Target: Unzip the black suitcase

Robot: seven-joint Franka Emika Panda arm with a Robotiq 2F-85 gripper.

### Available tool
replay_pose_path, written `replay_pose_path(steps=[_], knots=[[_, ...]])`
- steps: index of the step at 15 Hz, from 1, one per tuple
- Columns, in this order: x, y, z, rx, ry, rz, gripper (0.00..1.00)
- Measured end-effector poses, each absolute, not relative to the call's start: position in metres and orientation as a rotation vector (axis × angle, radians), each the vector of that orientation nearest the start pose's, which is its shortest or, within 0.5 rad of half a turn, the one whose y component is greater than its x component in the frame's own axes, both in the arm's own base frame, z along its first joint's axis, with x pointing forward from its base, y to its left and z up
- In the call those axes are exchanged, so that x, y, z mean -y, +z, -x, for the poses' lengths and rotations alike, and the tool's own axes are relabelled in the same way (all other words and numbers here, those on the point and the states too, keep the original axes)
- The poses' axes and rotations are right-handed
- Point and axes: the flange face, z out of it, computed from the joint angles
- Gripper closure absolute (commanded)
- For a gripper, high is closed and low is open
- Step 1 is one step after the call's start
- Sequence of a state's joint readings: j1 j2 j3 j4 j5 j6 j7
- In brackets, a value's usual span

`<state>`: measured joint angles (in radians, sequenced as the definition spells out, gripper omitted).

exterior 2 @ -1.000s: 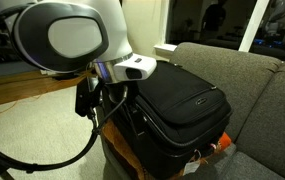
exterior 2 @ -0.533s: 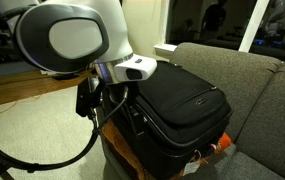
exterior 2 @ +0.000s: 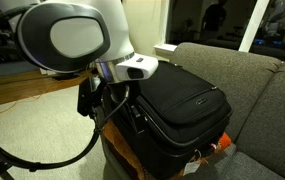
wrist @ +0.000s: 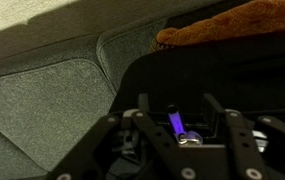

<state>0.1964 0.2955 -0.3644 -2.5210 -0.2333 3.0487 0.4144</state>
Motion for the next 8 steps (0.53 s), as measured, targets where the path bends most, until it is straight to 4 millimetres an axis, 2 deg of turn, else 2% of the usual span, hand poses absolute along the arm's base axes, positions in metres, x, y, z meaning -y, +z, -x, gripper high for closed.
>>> replay_pose_path(steps=[1,3,4,5,6,7,8], knots=[[0.0709,0.1969,-0.4775,-0.526,-0.415,3.194,0.43],[0.0712,0.197,-0.4779,-0.527,-0.416,3.194,0.52],[0.0712,0.1971,-0.4781,-0.527,-0.417,3.194,0.62],[0.0711,0.1973,-0.4783,-0.526,-0.418,3.194,0.8],[0.071,0.1978,-0.479,-0.526,-0.42,3.193,0.83],[0.0709,0.1984,-0.4799,-0.525,-0.424,3.193,0.91],[0.0711,0.1992,-0.4808,-0.525,-0.427,3.193,0.93]])
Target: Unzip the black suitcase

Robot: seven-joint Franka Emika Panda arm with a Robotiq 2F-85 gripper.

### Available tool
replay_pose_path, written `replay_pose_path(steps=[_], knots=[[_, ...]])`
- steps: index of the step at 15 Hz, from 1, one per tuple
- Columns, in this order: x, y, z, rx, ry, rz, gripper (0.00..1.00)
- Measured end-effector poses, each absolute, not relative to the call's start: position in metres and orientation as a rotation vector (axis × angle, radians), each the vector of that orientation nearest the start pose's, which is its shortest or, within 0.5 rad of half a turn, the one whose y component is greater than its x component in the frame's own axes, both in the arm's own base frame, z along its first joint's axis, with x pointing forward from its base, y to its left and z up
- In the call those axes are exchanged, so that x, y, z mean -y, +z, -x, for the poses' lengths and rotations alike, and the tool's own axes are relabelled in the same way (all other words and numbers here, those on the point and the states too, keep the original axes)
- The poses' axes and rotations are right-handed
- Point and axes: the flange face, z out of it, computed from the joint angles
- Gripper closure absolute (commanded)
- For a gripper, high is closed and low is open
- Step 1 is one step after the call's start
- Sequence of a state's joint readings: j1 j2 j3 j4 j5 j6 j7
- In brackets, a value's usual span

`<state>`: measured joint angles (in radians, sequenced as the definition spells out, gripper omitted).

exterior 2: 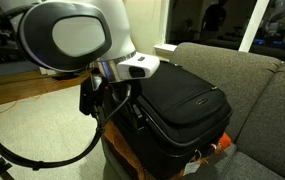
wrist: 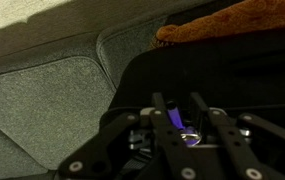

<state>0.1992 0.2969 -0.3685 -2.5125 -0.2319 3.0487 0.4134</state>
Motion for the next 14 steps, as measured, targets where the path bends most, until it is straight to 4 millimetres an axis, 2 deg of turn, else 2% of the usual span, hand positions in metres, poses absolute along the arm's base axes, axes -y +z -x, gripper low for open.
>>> replay_pose_path(steps=[3,8,14], knots=[[0.0711,0.2007,-0.4829,-0.523,-0.436,3.195,0.98],[0.0704,0.2015,-0.4841,-0.518,-0.44,3.197,0.92],[0.0695,0.202,-0.4851,-0.512,-0.444,3.202,0.94]])
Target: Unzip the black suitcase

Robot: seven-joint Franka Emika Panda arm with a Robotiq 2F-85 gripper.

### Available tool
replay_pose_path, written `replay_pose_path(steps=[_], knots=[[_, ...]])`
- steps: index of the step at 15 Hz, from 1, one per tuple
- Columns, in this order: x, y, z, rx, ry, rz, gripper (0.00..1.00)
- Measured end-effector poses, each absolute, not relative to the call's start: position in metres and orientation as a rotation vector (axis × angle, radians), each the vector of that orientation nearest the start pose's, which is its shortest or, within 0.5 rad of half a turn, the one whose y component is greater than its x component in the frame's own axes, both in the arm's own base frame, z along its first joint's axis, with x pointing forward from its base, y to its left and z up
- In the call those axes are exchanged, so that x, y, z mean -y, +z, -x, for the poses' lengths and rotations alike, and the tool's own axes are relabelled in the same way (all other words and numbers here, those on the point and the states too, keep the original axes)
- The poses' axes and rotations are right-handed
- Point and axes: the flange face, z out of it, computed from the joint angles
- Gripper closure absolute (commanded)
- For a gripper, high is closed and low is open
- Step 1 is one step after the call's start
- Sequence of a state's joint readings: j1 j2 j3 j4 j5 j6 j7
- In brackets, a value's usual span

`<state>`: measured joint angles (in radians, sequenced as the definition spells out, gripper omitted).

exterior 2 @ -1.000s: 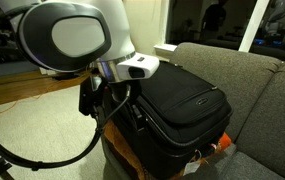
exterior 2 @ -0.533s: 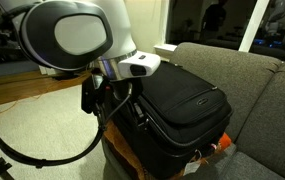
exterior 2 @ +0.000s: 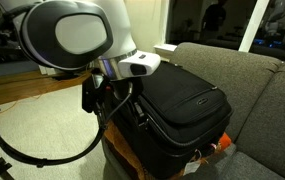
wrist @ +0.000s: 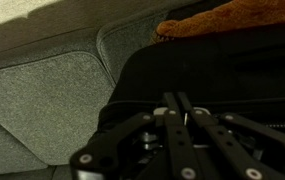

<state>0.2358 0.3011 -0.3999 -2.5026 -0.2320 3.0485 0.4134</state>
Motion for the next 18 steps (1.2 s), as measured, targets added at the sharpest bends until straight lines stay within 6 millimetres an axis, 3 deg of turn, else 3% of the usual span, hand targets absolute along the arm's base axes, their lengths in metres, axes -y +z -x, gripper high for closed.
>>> replay_pose_path(steps=[18], knots=[[0.049,0.204,-0.487,-0.385,-0.442,3.256,0.94]])
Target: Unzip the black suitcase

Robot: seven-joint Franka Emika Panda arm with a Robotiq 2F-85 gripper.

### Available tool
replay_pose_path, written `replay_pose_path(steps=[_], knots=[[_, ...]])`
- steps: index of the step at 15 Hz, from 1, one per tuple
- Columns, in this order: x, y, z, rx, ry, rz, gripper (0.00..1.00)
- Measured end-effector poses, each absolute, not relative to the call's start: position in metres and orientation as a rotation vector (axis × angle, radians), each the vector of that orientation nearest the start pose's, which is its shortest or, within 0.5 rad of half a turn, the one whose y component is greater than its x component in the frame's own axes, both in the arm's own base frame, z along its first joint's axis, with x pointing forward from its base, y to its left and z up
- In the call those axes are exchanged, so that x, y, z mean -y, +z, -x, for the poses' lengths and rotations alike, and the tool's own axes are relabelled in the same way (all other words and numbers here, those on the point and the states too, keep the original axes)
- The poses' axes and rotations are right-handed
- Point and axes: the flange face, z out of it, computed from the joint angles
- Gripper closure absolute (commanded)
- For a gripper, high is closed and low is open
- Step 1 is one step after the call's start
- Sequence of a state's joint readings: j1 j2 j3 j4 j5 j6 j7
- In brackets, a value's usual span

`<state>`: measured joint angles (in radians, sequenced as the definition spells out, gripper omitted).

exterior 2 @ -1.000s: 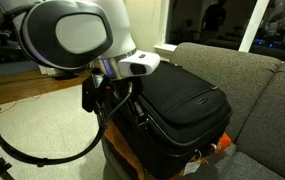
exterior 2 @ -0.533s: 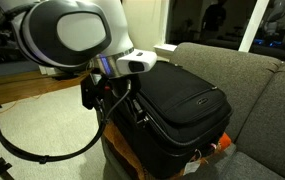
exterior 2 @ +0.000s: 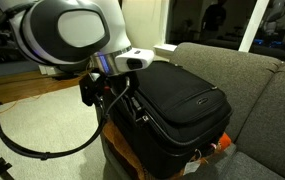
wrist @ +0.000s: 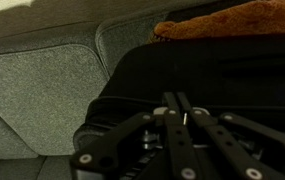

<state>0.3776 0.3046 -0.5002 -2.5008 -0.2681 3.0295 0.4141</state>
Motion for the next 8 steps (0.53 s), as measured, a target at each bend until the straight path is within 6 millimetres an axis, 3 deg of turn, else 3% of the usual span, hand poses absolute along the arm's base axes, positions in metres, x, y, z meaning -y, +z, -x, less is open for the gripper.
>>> replay_pose_path(steps=[8], knots=[[0.03,0.207,-0.494,-0.308,-0.423,3.284,0.94]])
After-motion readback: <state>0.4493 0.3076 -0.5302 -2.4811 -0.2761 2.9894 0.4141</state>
